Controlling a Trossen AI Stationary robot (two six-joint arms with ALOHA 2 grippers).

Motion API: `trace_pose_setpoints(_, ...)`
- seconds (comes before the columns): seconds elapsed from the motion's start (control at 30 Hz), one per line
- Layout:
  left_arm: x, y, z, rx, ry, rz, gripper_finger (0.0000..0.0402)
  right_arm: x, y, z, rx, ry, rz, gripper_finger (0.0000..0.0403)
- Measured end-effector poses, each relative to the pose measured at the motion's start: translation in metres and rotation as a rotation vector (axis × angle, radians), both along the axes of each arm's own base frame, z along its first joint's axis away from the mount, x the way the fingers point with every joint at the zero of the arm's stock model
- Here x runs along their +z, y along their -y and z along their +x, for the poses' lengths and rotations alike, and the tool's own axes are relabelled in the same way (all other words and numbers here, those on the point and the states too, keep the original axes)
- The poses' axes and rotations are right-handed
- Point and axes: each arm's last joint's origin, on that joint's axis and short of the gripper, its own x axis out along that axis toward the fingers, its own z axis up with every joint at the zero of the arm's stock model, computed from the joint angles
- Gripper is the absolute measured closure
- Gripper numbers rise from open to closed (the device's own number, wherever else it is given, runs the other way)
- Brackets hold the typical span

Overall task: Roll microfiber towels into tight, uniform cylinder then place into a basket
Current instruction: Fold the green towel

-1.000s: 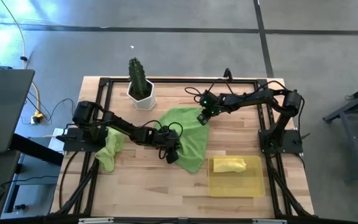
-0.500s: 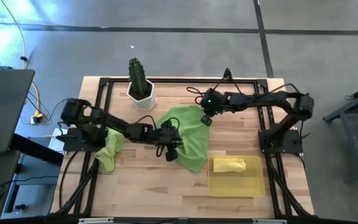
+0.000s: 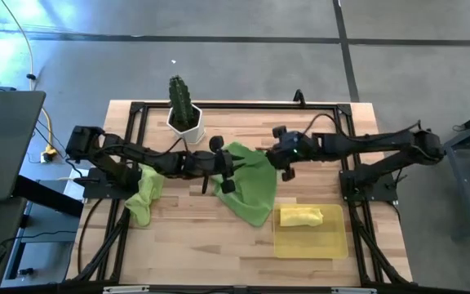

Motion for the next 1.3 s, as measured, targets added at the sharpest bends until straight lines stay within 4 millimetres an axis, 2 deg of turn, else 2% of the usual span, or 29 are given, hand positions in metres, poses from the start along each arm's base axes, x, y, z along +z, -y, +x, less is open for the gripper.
trace_pose_setpoints(0.23,0.008,-0.012,0.002,-0.028,0.027,0.122,0.0323,0.018,-0.030,-0.008,0.181,0.029,-0.271,0.0403)
trace_pose_setpoints(0.43,0.024,-0.011,0.009,-0.189,0.046,0.230,0.0323,0.025,-0.042,-0.006,0.258,0.057,-0.434,0.0403)
trace_pose_setpoints(0.57,0.029,-0.009,0.012,-0.264,0.047,0.277,0.0323,0.027,-0.045,-0.005,0.280,0.072,-0.460,0.0403)
trace_pose_setpoints(0.83,0.035,-0.012,0.015,-0.268,0.001,0.296,0.0317,0.029,-0.055,-0.005,0.372,0.072,-0.513,0.0403)
trace_pose_setpoints(1.1,0.036,-0.010,0.016,-0.377,-0.080,0.265,0.0305,0.057,-0.059,-0.002,0.369,0.142,-0.512,0.0403)
trace_pose_setpoints(1.3,0.035,-0.006,0.017,-0.359,-0.097,0.279,0.0307,0.072,-0.059,-0.005,0.391,0.104,-0.505,0.0403)
